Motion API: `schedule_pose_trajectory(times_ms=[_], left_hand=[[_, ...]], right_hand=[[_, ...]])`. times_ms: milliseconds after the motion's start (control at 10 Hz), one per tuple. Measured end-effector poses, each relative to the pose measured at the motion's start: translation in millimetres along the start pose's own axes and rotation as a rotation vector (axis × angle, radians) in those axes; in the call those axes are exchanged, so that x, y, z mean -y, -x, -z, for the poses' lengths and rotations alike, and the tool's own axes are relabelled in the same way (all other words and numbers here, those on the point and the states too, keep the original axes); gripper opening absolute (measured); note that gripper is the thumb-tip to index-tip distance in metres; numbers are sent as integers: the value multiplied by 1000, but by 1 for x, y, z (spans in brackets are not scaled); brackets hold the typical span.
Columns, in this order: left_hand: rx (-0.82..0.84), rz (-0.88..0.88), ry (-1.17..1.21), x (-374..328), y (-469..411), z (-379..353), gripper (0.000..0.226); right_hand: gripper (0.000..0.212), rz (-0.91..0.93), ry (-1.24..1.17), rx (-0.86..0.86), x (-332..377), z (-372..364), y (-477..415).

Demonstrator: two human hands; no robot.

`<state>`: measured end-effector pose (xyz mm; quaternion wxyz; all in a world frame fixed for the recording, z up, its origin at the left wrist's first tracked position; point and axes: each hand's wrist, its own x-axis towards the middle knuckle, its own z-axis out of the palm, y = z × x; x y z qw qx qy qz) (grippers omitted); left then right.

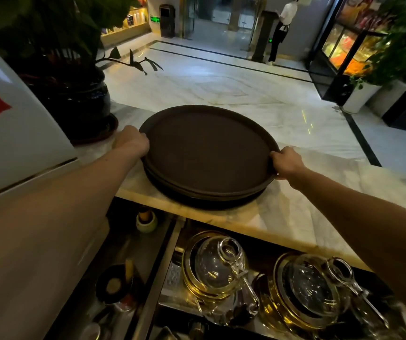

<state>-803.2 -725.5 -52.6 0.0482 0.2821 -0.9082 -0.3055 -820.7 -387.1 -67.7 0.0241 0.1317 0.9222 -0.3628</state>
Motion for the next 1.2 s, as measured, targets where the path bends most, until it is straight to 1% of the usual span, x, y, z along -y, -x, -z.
schedule_pose_trajectory(times_ms=[200, 300, 400, 600, 800, 900, 1000, 1100, 1200], left_hand=[[-7, -35, -96, 9, -7, -22, 39], [-20, -18, -107, 12, -8, -27, 38], [-39, -48, -177, 17, -12, -34, 35], [-66, -59, -233, 17, -11, -37, 32], [-46, -25, -206, 17, -6, -39, 32], [-8, -30, -215, 16, 0, -38, 33], [85, -36, -210, 14, 11, -31, 41], [163, -40, -199, 11, 21, -25, 56], [172, -186, -210, -1, 46, -15, 65]], right_hand=[[39, 67, 290, -17, -9, -14, -4], [39, 76, 351, -14, -9, -14, -6], [33, 75, 401, 10, -7, -16, -8], [27, 33, 487, 7, -7, -18, -7], [26, 38, 458, -3, -14, -21, -9], [28, 25, 435, 21, -14, -21, -8], [35, 17, 426, 71, -9, -17, 4], [41, 33, 477, 70, -8, -13, 14], [44, 112, 517, 60, -2, 2, 35]])
